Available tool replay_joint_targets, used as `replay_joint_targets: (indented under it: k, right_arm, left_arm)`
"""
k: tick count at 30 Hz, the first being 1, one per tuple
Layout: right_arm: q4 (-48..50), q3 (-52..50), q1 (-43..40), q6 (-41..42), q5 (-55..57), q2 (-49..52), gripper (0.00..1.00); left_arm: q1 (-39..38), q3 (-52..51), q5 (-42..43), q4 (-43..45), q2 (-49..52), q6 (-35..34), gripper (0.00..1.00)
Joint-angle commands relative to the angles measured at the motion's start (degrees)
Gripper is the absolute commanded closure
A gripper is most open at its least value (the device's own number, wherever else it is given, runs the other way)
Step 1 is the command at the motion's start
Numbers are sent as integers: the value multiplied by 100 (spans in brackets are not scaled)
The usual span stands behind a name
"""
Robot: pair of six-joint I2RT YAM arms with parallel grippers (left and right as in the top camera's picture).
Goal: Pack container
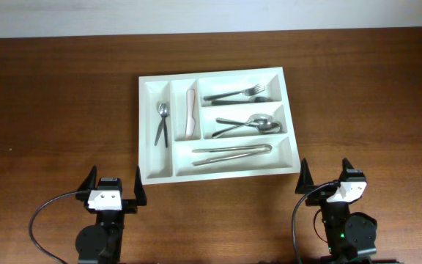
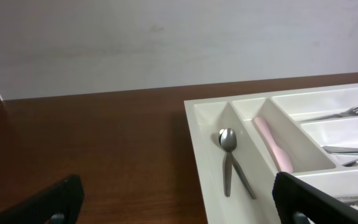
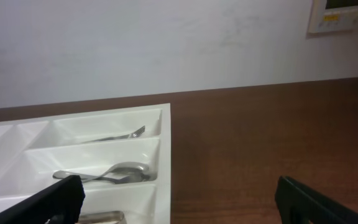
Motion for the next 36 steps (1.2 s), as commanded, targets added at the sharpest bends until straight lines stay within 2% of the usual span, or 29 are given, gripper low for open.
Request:
replay_joint_targets:
  k: [1, 36]
  right_arm:
    - [-24, -42, -46, 37, 72, -46, 1]
    - [-33, -42, -44, 37, 50, 37, 1]
  left_arm:
    - [28, -24, 63, -7, -55, 92, 1]
    - [28, -24, 63, -4, -55, 92, 1]
